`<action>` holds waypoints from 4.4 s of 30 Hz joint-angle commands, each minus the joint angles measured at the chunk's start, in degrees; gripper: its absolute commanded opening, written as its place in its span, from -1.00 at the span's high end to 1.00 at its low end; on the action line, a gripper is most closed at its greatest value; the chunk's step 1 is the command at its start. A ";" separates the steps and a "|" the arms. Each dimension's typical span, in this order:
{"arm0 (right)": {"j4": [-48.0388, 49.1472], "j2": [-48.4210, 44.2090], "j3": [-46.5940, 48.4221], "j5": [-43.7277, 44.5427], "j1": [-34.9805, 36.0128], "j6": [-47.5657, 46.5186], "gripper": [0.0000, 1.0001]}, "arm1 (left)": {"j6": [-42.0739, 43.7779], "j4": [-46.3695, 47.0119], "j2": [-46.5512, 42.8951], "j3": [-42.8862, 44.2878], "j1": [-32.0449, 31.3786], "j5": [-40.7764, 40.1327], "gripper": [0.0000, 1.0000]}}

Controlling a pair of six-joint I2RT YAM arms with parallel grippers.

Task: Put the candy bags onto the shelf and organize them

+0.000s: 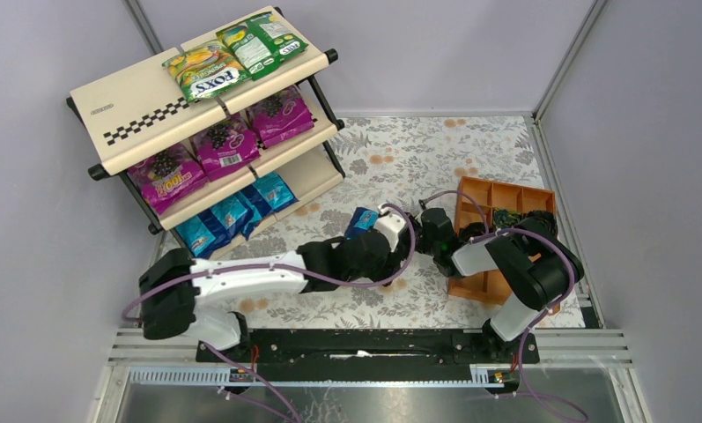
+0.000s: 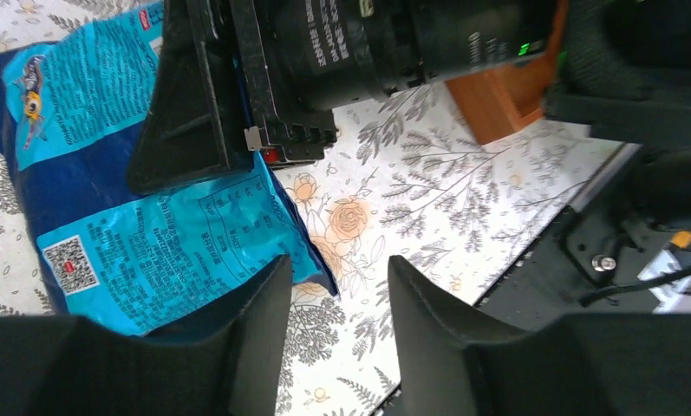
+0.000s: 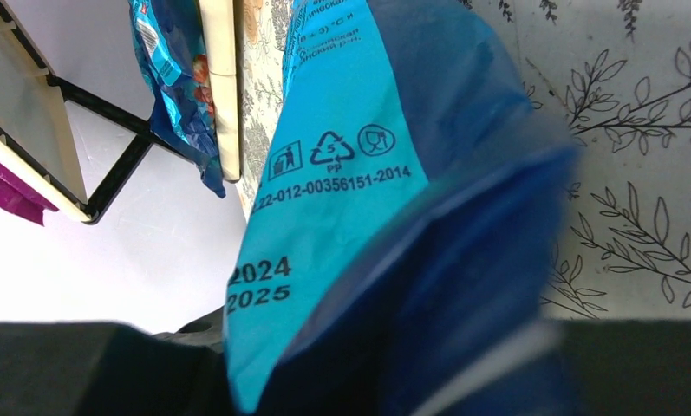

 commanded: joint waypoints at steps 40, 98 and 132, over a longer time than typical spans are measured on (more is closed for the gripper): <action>20.22 14.83 32.38 9.27 3.33 17.94 0.48 | 9.19 -17.64 -40.98 9.89 -0.05 -2.54 -0.79; 6.34 42.86 77.95 26.21 13.08 14.22 0.46 | 6.33 -21.46 -40.13 12.77 -0.03 -1.23 -0.84; -5.10 30.04 55.01 15.76 9.05 5.66 -0.50 | 4.68 -16.42 -36.82 10.13 -0.05 2.33 -0.85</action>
